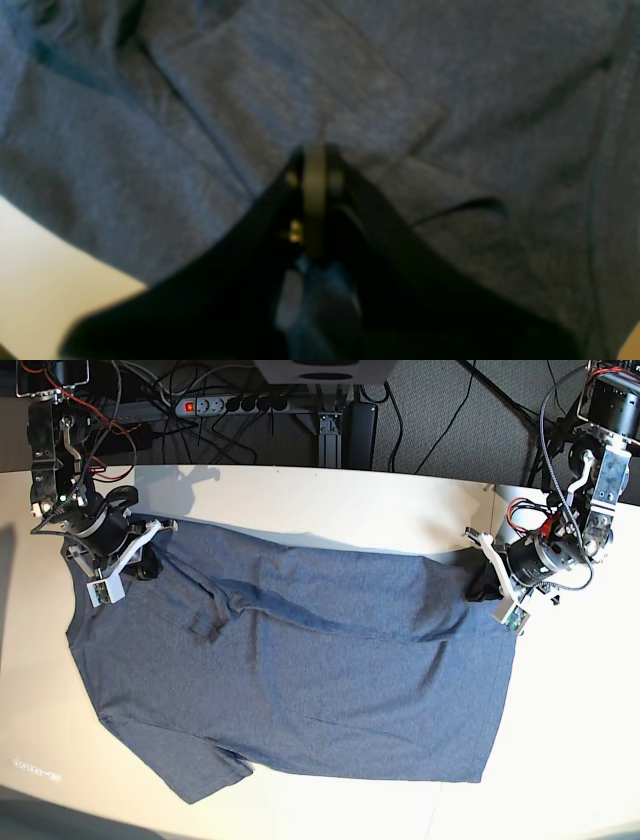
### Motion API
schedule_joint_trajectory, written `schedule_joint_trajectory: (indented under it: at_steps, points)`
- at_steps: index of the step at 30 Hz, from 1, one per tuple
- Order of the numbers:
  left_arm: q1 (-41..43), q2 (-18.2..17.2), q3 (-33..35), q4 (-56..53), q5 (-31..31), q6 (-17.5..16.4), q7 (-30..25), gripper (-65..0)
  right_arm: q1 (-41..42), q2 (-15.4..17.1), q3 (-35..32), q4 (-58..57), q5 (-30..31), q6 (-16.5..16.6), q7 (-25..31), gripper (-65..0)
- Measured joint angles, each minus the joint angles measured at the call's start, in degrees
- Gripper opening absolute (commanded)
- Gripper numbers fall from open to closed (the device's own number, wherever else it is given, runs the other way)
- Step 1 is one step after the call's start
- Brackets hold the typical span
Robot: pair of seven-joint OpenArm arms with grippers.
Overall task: Fold the T-shirt properly
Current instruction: 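Drag the held shoulder edge back toward the collar side with both grippers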
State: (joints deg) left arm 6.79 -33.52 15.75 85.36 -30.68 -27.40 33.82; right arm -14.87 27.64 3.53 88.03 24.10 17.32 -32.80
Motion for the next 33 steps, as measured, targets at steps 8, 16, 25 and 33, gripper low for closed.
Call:
schedule_joint_trajectory:
  at_steps: [8,16,25,33]
  points:
    - [8.52,0.37,-6.21,4.55,-1.11,-0.15,-0.81,-65.0,-6.34,0.13,2.67,3.93,0.17,0.22,0.26,-65.0]
    - [13.46,0.17,-8.66,10.38,1.92,-0.15,2.14,-65.0,-7.82,0.13,4.5,4.76,0.33,1.31,-1.01,-65.0]
    - [15.82,0.15,-8.7,11.72,2.43,-0.04,1.27,-65.0,-7.87,0.33,4.61,4.98,0.37,1.51,-2.64,-65.0]
    - [15.93,0.17,-8.7,11.8,2.78,-0.04,1.29,-65.0,-7.93,2.82,4.59,5.03,0.79,1.97,-3.69,-65.0]
